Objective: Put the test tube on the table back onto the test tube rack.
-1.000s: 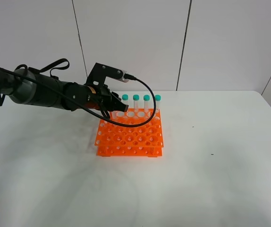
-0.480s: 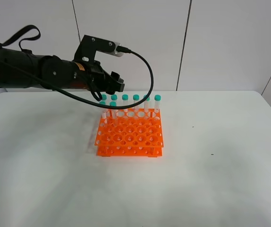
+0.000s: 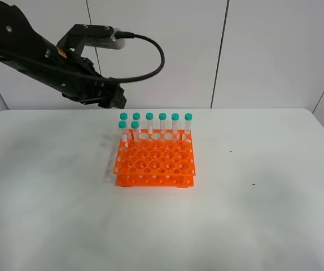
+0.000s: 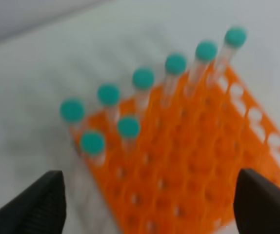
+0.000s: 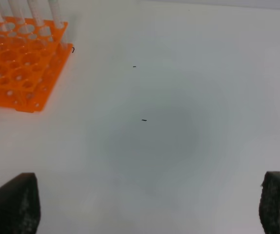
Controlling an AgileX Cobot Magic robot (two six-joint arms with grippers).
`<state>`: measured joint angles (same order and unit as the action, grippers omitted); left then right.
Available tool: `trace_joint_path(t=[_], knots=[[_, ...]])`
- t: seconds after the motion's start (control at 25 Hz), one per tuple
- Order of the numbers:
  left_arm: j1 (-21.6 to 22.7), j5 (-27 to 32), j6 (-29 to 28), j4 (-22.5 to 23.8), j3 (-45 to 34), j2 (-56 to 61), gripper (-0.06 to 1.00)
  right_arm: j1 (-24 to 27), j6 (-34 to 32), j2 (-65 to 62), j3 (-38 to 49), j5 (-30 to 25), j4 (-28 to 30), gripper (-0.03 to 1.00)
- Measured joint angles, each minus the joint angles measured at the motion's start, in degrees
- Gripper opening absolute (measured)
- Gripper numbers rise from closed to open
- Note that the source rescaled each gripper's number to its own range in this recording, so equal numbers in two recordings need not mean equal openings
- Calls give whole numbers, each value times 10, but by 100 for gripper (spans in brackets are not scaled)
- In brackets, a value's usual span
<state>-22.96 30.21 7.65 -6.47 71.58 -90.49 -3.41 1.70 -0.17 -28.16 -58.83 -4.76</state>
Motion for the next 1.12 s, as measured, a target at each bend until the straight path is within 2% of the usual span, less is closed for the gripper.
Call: trace_joint_path(t=[0.2, 0.32, 0.72, 0.96, 1.12], knots=[[73, 109, -40, 4, 8, -2, 94, 0, 0, 0, 0, 0, 0, 100], [112, 189, -53, 23, 8, -10, 94, 0, 0, 0, 0, 0, 0, 100], [258, 322, -65, 76, 8, 4, 94, 0, 0, 0, 0, 0, 0, 100], [270, 349, -66, 74, 8, 77, 94, 0, 0, 0, 0, 0, 0, 100], [270, 350, -66, 65, -35, 152, 94, 0, 0, 0, 0, 0, 0, 100]])
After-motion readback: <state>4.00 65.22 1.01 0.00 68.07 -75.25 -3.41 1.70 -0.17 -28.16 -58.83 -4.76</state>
